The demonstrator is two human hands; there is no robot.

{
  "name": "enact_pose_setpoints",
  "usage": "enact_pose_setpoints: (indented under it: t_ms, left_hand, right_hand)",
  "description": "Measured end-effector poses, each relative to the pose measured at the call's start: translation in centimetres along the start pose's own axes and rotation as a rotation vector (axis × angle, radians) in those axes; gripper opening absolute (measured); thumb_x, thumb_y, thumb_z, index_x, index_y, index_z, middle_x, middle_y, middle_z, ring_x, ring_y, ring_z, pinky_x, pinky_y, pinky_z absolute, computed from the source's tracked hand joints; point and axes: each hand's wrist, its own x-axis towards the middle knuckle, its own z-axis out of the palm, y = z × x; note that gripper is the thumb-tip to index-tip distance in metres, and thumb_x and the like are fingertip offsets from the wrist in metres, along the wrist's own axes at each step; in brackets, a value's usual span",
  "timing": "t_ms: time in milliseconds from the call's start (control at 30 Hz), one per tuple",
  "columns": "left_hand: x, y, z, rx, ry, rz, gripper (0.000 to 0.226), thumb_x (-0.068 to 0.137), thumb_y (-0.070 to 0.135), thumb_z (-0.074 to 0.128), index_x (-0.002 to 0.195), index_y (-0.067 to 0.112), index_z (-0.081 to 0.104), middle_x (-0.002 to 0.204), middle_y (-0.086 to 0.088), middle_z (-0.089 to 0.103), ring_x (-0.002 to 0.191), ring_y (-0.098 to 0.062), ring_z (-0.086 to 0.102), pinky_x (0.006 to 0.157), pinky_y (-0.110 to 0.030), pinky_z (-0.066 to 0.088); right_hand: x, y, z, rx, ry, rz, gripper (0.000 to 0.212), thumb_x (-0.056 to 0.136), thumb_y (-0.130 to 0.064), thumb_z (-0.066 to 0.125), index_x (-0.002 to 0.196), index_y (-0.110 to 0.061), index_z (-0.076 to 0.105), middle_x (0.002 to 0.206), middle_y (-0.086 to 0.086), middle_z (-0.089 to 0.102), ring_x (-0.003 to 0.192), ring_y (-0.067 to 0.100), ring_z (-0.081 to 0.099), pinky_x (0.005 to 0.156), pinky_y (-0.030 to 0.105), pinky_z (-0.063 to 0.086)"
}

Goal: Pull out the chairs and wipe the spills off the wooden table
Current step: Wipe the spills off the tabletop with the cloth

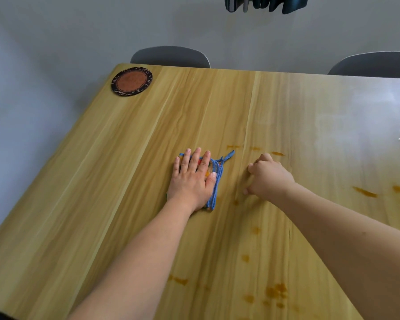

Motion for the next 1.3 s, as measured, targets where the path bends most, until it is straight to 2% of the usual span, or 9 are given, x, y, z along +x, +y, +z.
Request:
enact_pose_setpoints:
  t_ms: [100,300,533,700,767,867,1000,1133,1300]
  left_hand:
    - [-1.3,-0.1,0.3,-0.007,0.004,-0.009,0.063,0.101,0.052,0.011,0.156,0.029,-0.012,0.165,0.003,-0.016,0.15,-0.019,-0.021,0.121,-0.045,-0.012]
    - [-2.9,-0.5,0.7,0.004,0.001,-0.013,0.063,0.101,0.052,0.01,0.155,0.03,-0.012,0.164,0.005,-0.018,0.149,-0.018,-0.023,0.121,-0.045,-0.013]
    - [-5.5,-0.9,1.3,0.006,0.004,-0.014,0.063,0.101,0.052,0.01,0.155,0.03,-0.013,0.164,0.005,-0.019,0.148,-0.017,-0.024,0.12,-0.044,-0.015]
    - [-8.1,-1.4,1.8,0.007,-0.001,-0.02,0.064,0.099,0.054,0.007,0.155,0.03,-0.013,0.164,0.005,-0.018,0.149,-0.017,-0.024,0.121,-0.045,-0.013]
    - [-9.1,-1.6,2.1,0.005,-0.003,-0.021,0.065,0.097,0.055,0.004,0.155,0.03,-0.013,0.164,0.005,-0.018,0.149,-0.017,-0.024,0.121,-0.045,-0.013]
    - [-10.8,-1.8,2.5,0.002,0.002,-0.026,0.066,0.096,0.055,0.003,0.156,0.03,-0.012,0.164,0.005,-0.018,0.149,-0.017,-0.024,0.121,-0.045,-0.013]
    - [-14.0,-2.2,2.9,0.008,0.0,-0.029,0.065,0.099,0.055,0.006,0.155,0.03,-0.013,0.164,0.004,-0.018,0.149,-0.018,-0.024,0.121,-0.045,-0.014]
    - [-16.9,-2.7,3.3,0.005,-0.009,-0.031,0.065,0.099,0.055,0.005,0.155,0.029,-0.014,0.164,0.003,-0.019,0.149,-0.019,-0.024,0.121,-0.046,-0.012]
    - [-20.7,-3.1,3.8,0.008,-0.019,-0.037,0.064,0.099,0.054,0.006,0.155,0.029,-0.015,0.163,0.003,-0.021,0.148,-0.019,-0.026,0.121,-0.046,-0.012]
  right_hand:
    - [0.0,0.0,0.1,0.002,0.014,0.012,0.056,0.076,-0.045,0.077,0.123,-0.02,0.06,0.122,0.0,0.036,0.109,0.024,0.046,0.07,0.034,0.045]
    - [-0.3,0.2,0.3,0.023,0.025,0.028,0.063,0.077,-0.047,0.075,0.132,-0.024,0.054,0.126,-0.002,0.036,0.115,0.022,0.046,0.078,0.035,0.05]
    - [-0.6,-0.3,0.3,0.017,0.026,0.056,0.06,0.078,-0.045,0.075,0.129,-0.022,0.056,0.126,0.0,0.037,0.114,0.025,0.047,0.07,0.035,0.045]
    - [-2.3,-1.1,1.8,-0.031,0.188,0.0,0.021,0.09,-0.014,0.055,0.109,-0.01,0.061,0.11,0.006,0.046,0.094,0.025,0.046,0.066,0.034,0.042]
    - [-3.7,-1.7,2.5,-0.041,0.243,-0.052,0.018,0.089,-0.009,0.051,0.104,-0.009,0.06,0.111,0.007,0.048,0.095,0.025,0.046,0.066,0.034,0.043]
    - [-5.7,-3.1,3.8,-0.023,0.268,-0.134,0.022,0.091,-0.013,0.052,0.112,-0.011,0.06,0.119,0.007,0.05,0.103,0.028,0.049,0.072,0.035,0.047]
    - [-8.9,-4.6,6.1,-0.028,0.2,-0.226,0.032,0.093,-0.021,0.052,0.125,-0.015,0.058,0.122,0.005,0.052,0.108,0.026,0.053,0.084,0.036,0.05]
    - [-11.3,-5.4,8.2,-0.1,0.15,-0.268,0.027,0.093,-0.026,0.051,0.118,-0.016,0.058,0.12,0.003,0.052,0.107,0.026,0.052,0.08,0.034,0.048]
    - [-12.4,-6.5,9.3,-0.21,0.077,-0.244,0.034,0.093,-0.035,0.057,0.122,-0.018,0.058,0.126,0.002,0.048,0.107,0.025,0.052,0.075,0.031,0.037]
